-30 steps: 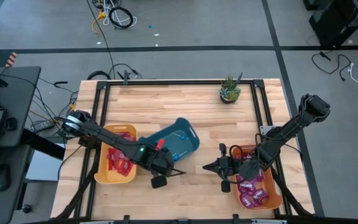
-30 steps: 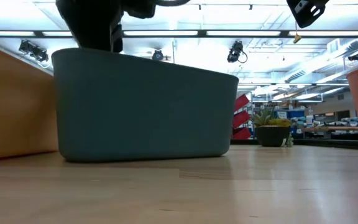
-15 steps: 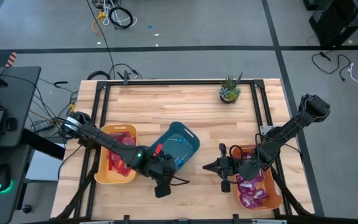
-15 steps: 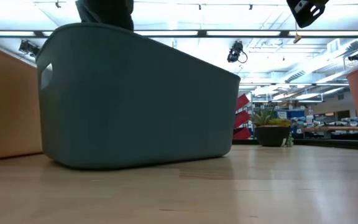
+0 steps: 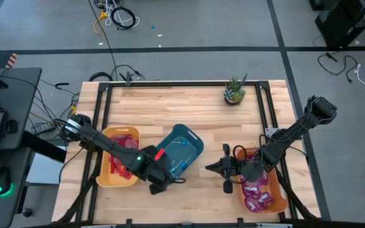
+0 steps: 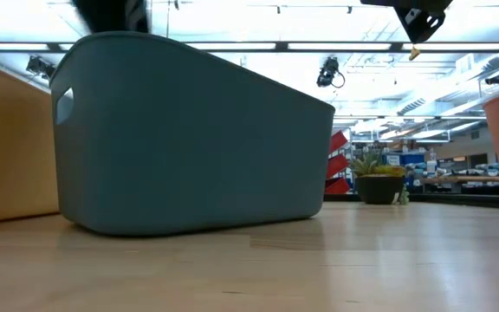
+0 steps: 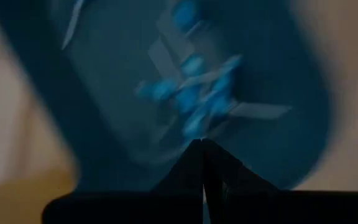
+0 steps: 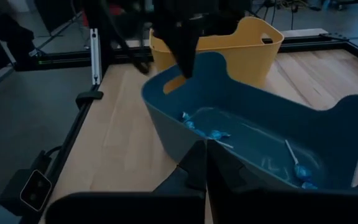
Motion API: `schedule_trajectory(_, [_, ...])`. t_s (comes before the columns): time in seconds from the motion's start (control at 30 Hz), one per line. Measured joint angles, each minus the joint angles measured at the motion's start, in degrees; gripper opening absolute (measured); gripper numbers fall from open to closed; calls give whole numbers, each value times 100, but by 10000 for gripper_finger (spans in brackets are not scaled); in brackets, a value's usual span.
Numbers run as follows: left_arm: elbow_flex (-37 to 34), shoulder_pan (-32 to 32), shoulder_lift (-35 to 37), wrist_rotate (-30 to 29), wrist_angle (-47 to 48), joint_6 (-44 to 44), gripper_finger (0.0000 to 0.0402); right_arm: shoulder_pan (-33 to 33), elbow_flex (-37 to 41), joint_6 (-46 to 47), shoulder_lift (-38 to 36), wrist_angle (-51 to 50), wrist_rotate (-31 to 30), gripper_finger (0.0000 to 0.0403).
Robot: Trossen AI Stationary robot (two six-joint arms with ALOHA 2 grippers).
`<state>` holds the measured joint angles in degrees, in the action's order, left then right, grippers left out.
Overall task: Sort candy
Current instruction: Move the blue bin to the center of the table
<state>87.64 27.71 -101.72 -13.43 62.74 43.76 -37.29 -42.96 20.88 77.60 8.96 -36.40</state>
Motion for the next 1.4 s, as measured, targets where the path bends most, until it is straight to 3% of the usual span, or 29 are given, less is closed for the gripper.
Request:
schedule_trajectory(0.1, [-36,44,-8,-15,662,284,0,29,0,35,2,45,3,0])
schedule_trajectory(0.27, [-180,172,-10,93,722,323,0,31,0,59,2,127,22,0])
schedule_trajectory(0.47, [-329,298,-4,294,277,478,0,31,0,51,2,186,37,0])
schedule_trajectory(0.83, [-339,512,-6,411,-1358,495,0,31,0,42,2,169,42,0])
schedule_trajectory(1.17, [-342,539,-140,444,-1418,495,0,249,-2,968,84,-392,56,0])
schedule_trajectory(1.4, [-342,541,-185,330,-1549,486,0,805,0,1450,651,-644,75,0])
